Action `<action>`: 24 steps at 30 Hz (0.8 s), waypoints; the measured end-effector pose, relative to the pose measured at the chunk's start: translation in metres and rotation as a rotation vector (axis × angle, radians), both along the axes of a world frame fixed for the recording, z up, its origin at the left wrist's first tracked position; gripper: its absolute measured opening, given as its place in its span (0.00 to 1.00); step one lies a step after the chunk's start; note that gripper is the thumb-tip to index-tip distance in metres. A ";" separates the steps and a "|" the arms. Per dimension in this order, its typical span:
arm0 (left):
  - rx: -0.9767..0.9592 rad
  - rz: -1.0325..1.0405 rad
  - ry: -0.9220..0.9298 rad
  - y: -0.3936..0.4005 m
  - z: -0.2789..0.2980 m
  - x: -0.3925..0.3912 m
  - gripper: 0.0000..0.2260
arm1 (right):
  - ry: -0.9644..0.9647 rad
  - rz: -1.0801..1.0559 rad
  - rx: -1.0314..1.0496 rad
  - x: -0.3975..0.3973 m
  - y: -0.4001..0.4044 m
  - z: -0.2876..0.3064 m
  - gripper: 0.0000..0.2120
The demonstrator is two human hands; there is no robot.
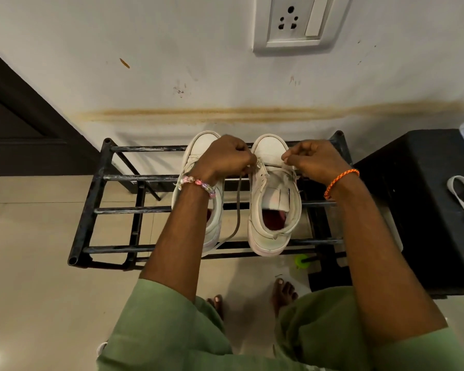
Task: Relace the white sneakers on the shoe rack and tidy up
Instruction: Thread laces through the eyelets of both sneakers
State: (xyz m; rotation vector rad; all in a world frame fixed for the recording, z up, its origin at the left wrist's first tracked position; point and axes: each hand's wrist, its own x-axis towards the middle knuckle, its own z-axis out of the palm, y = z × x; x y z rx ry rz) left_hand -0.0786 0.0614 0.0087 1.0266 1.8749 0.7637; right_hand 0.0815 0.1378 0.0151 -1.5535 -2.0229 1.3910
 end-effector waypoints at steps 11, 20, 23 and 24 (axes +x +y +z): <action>-0.131 -0.089 -0.023 0.003 -0.001 -0.001 0.12 | -0.443 0.136 0.164 0.001 -0.037 -0.001 0.18; -0.071 0.071 -0.028 0.004 0.004 0.000 0.06 | -0.458 0.173 0.117 -0.005 -0.026 0.003 0.17; -0.002 0.198 -0.271 0.001 0.020 -0.003 0.03 | -0.462 0.193 0.087 -0.003 -0.023 0.005 0.10; 0.051 0.252 -0.392 0.000 0.026 -0.008 0.03 | -0.461 0.193 0.081 -0.002 -0.023 0.006 0.06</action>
